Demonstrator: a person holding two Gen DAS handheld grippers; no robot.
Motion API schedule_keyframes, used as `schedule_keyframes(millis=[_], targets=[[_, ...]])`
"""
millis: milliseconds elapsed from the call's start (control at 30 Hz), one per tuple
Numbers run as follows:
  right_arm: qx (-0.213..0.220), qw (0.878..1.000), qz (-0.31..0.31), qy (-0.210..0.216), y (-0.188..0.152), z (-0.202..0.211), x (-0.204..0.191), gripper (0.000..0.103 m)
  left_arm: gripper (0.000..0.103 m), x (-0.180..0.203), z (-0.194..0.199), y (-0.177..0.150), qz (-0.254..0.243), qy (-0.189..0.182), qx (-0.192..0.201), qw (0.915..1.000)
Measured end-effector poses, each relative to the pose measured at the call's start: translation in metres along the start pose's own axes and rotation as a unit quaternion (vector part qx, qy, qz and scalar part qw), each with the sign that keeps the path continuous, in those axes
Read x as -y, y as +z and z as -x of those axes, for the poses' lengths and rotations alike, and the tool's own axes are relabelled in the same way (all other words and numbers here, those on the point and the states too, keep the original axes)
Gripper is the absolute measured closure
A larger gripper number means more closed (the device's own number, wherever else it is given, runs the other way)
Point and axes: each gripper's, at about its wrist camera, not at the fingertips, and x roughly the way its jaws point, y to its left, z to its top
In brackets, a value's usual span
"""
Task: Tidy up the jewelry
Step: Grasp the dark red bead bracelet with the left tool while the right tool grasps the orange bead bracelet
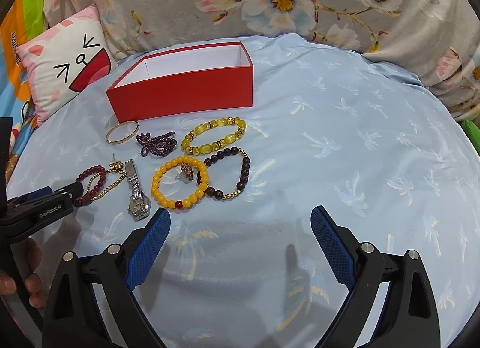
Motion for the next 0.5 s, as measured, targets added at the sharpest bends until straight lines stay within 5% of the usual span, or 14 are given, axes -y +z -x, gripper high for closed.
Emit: schedule_keyframes(millis=[333, 500], targets=[[-0.003, 1.0, 0.0, 0.0, 0.0032, -0.0061, -0.0022, 0.012, 0.054, 0.0055, 0.0008, 0.0015, -0.016, -0.007, 0.016, 0.9997], [-0.004, 1.0, 0.001, 0.004, 0.0053, -0.0085, -0.0049, 0.012, 0.085, 0.0104, 0.0039, 0.0014, -0.027, -0.018, 0.019, 0.9993]])
